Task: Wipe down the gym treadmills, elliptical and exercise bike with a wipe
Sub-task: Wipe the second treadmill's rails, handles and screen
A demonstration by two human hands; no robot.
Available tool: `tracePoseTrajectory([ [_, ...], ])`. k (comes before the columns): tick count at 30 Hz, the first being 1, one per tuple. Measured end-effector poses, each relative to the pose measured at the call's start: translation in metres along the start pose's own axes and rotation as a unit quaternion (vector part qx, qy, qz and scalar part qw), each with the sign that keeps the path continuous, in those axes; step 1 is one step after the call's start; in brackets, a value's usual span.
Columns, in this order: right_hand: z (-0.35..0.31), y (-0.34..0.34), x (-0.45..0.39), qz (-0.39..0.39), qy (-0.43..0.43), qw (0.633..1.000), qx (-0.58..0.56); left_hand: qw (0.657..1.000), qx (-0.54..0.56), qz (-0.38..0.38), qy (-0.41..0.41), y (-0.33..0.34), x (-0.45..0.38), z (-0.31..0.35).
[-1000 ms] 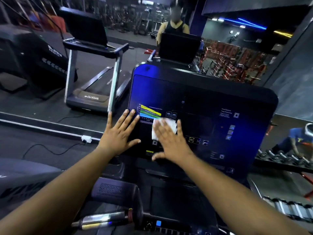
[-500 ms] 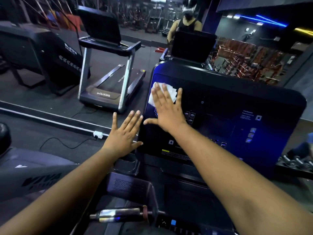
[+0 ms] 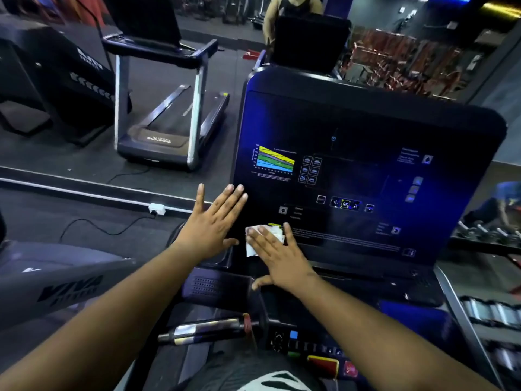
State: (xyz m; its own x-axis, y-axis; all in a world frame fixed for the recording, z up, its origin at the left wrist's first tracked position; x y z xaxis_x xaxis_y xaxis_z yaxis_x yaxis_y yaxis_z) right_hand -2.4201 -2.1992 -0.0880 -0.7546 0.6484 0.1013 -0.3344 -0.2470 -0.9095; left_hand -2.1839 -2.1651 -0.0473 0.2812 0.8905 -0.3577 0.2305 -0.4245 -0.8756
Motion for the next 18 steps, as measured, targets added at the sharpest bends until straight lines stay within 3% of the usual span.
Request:
tracePoseTrajectory([
  [6, 0.051, 0.021, 0.057, -0.004, 0.143, 0.987, -0.075, 0.999, 0.003, -0.026, 0.038, 0.008, -0.009, 0.032],
  [11, 0.06, 0.01, 0.056, 0.052, 0.31, 0.933, -0.178, 0.997, 0.012, -0.037, 0.061, 0.01, -0.017, 0.05],
  [12, 0.049, 0.01, 0.052, 0.047, 0.294, 0.936, -0.188, 0.997, 0.018, -0.033, 0.062, 0.01, -0.021, 0.055],
  [16, 0.008, 0.029, 0.051, 0.02, 0.091, 0.986, -0.14, 0.996, 0.042, -0.005, 0.076, 0.008, -0.029, 0.061],
  [18, 0.015, 0.041, 0.065, 0.021, 0.059, 0.99, -0.126, 0.994, 0.037, 0.007, 0.106, 0.007, -0.032, 0.066],
])
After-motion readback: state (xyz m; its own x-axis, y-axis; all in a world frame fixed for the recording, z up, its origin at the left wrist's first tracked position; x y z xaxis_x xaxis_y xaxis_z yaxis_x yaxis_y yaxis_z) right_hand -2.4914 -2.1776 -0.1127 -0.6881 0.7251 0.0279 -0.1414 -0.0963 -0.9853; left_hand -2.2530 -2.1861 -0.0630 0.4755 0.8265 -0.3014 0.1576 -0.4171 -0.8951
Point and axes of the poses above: each hand's wrist, its own x-axis away from the middle knuckle, its own y-axis out of the palm, z = x × y, the point moved 1 cm from there along -x, towards the middle knuckle, and after that the axes turned 2 degrees about -z, right-handed, at the moved point
